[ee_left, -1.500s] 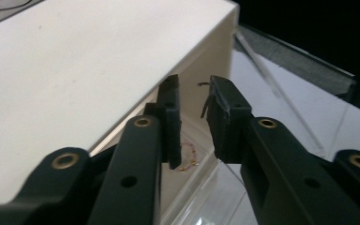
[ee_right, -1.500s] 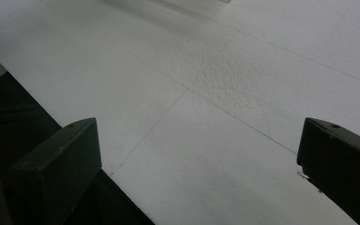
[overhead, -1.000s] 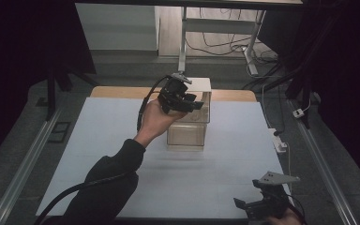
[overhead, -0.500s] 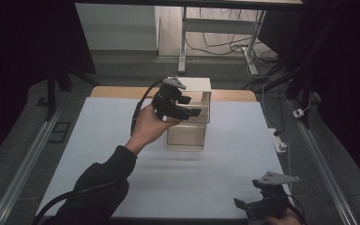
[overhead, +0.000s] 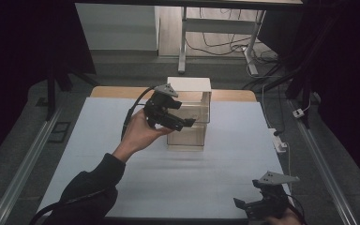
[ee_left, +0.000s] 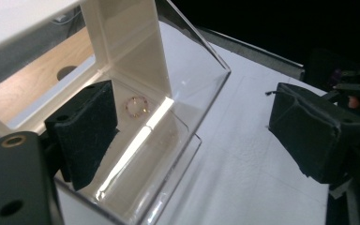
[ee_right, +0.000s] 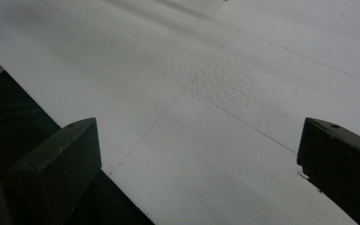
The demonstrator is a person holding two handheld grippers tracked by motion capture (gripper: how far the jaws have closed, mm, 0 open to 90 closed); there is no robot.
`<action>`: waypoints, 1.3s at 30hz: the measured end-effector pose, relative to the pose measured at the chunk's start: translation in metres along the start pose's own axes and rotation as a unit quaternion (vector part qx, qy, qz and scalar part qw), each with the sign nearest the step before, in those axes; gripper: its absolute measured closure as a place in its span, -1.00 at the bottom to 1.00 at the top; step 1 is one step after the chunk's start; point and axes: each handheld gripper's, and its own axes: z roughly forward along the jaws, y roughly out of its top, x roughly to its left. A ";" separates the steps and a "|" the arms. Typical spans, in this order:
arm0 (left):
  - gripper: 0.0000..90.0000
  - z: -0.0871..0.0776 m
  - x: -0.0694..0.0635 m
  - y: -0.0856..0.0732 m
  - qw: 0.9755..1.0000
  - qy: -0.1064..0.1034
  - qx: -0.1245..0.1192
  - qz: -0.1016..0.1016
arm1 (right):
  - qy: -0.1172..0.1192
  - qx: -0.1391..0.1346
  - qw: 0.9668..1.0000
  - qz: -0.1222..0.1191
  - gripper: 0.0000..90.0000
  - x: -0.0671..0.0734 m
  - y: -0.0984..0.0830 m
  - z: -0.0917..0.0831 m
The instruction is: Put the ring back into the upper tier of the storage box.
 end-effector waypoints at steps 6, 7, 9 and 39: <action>-0.76 -0.010 0.002 -0.010 1.000 -0.007 -0.007 -0.016 | -0.002 0.001 1.000 -0.002 -1.00 0.000 0.000 0.000; -0.76 -0.011 0.001 -0.011 1.000 -0.007 -0.005 -0.015 | -0.002 0.001 1.000 -0.002 -1.00 0.000 0.000 0.000; -0.82 -0.014 0.000 -0.015 1.000 -0.001 -0.001 -0.010 | -0.001 0.001 1.000 -0.002 -1.00 0.000 0.000 0.000; -1.00 -0.039 -0.006 -0.082 1.000 -0.006 -0.017 -0.023 | -0.004 -0.001 1.000 -0.003 -1.00 0.001 0.000 0.000</action>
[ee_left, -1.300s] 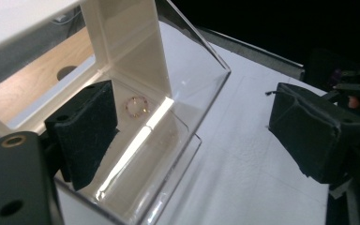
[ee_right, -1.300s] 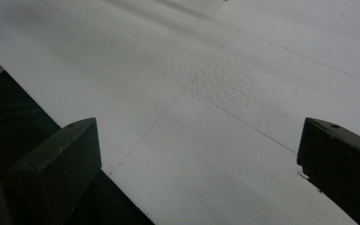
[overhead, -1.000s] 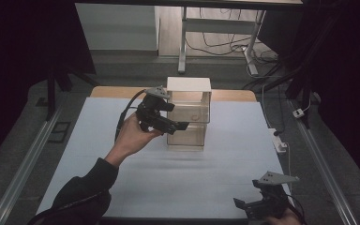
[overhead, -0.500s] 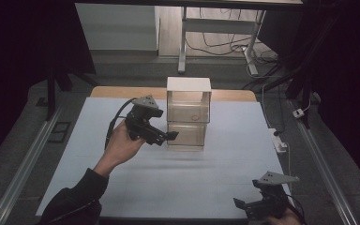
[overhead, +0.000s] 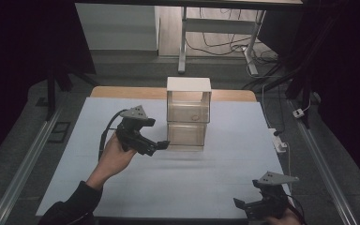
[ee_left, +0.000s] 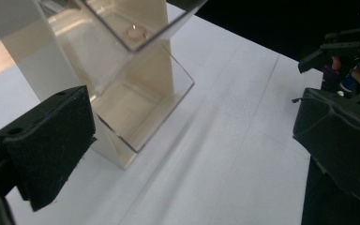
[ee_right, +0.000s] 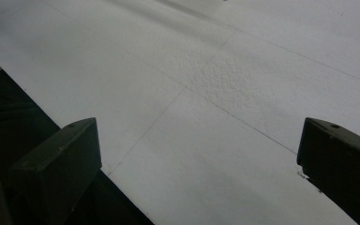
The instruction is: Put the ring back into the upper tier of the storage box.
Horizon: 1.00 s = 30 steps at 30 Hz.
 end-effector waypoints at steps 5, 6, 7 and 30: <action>-1.00 -0.002 0.002 -0.012 1.000 -0.006 -0.002 -0.012 | -0.001 0.000 1.000 -0.001 -1.00 0.000 0.000 0.000; -1.00 -0.002 0.002 -0.015 1.000 -0.008 -0.002 -0.014 | -0.001 0.000 1.000 -0.001 -1.00 0.000 0.000 0.000; -1.00 -0.003 0.002 -0.017 1.000 -0.009 -0.003 -0.016 | -0.001 0.000 1.000 -0.001 -1.00 0.000 0.000 0.000; -1.00 -0.026 -0.005 -0.060 0.999 0.004 -0.015 -0.041 | -0.001 0.001 1.000 -0.003 -1.00 0.001 0.000 0.000</action>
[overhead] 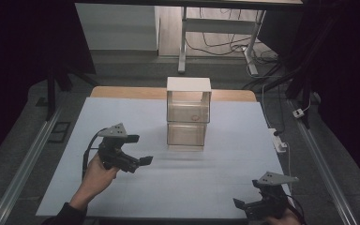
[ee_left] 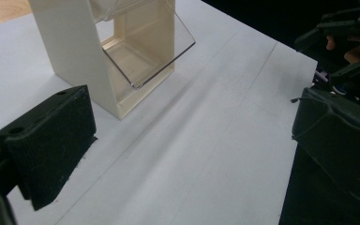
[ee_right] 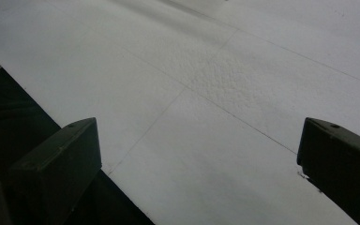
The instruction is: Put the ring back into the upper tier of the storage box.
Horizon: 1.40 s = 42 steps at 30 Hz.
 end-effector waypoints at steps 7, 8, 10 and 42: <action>-1.00 -0.010 -0.002 -0.013 1.000 0.014 0.000 -0.005 | 0.000 0.000 1.000 -0.001 -1.00 0.000 0.000 0.000; -1.00 -0.011 -0.002 -0.015 1.000 0.016 -0.001 -0.007 | 0.000 0.000 1.000 -0.001 -1.00 0.000 0.000 0.000; -1.00 -0.015 -0.003 -0.019 1.000 0.019 -0.002 -0.010 | 0.000 0.000 1.000 -0.002 -1.00 0.000 0.000 0.000; -0.99 -0.086 -0.004 -0.093 0.993 0.083 -0.028 -0.077 | -0.003 0.004 1.000 -0.006 -1.00 0.001 0.000 0.000</action>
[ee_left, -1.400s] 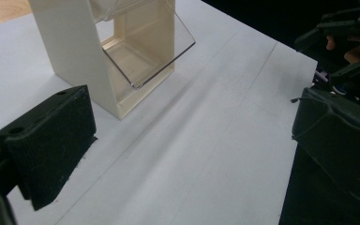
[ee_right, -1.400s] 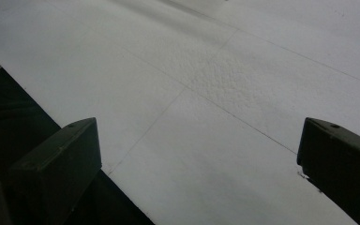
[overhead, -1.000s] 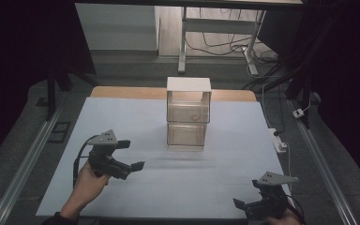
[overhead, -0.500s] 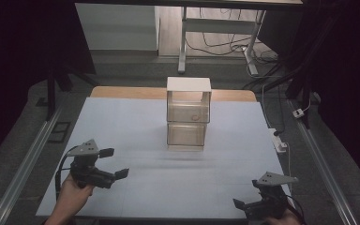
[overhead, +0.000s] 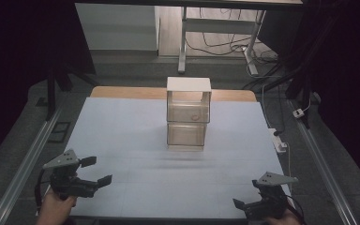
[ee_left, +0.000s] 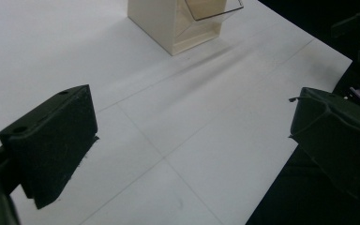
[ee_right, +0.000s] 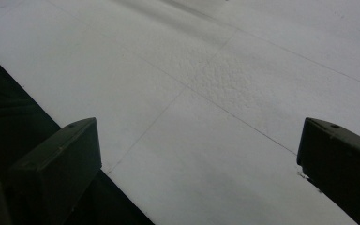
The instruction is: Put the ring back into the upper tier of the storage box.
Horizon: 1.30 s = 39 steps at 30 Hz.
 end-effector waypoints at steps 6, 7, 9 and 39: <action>-0.99 -0.010 0.004 -0.012 1.000 0.012 -0.003 -0.014 | -0.001 -0.001 1.000 0.000 -1.00 0.000 0.000 0.000; -0.99 -0.012 0.005 -0.014 1.000 0.013 -0.004 -0.016 | -0.001 -0.001 1.000 0.000 -1.00 0.000 0.000 0.000; -0.99 -0.015 0.006 -0.018 1.000 0.017 -0.002 -0.021 | -0.001 -0.001 1.000 0.000 -1.00 0.000 0.000 0.000; -0.99 -0.023 0.010 -0.049 0.996 0.053 0.056 -0.048 | -0.003 -0.003 1.000 0.003 -1.00 0.001 0.000 0.000</action>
